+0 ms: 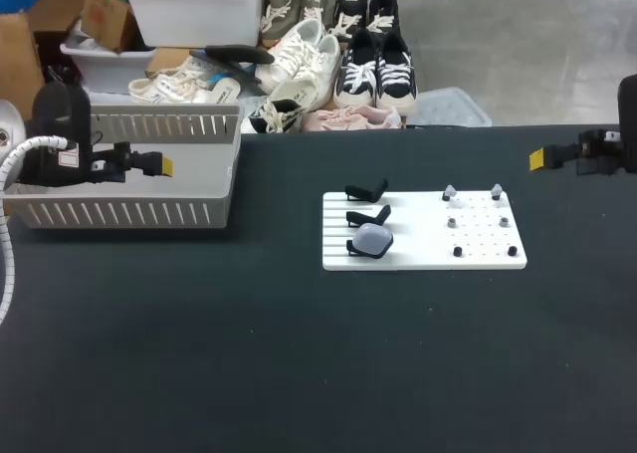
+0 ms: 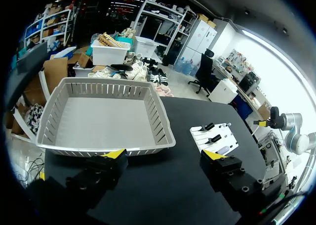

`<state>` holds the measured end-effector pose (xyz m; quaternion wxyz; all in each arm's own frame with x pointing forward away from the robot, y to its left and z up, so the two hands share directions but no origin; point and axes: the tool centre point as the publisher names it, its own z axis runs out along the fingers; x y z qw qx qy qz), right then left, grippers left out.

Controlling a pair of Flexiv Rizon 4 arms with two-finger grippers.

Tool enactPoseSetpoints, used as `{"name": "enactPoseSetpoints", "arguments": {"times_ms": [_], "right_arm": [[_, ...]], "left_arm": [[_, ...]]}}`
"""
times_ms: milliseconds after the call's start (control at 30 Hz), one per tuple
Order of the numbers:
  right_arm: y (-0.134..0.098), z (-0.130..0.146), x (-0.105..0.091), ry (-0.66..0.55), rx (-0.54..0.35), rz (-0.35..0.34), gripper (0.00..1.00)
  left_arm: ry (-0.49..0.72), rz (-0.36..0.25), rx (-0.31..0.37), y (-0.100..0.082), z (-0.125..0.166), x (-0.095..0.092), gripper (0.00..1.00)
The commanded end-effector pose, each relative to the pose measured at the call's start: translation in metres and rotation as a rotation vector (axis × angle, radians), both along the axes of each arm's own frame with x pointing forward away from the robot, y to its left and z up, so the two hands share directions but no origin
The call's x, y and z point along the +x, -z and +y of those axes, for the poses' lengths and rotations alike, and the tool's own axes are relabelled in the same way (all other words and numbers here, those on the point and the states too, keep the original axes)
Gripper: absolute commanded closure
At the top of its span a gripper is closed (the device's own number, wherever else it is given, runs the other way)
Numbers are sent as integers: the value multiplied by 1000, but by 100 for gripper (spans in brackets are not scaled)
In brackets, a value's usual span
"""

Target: Pick up each earbud case from the left stands, insert the matching earbuds, close the lid, and place the case in the box.

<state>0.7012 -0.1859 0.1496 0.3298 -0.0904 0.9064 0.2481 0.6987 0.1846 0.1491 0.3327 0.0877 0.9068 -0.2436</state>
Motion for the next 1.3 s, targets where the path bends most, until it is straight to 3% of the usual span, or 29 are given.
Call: {"name": "enactPoseSetpoints", "arguments": {"times_ms": [33,1133,1300], "right_arm": [[1,-1,1,-5,3,0,0],[1,-1,1,-5,3,0,0],[1,-1,1,-5,3,0,0]], "left_arm": [[1,4,2,-1,0,1,0],[1,4,2,-1,0,1,0],[93,-46,42,-4,-6,2,0]]}}
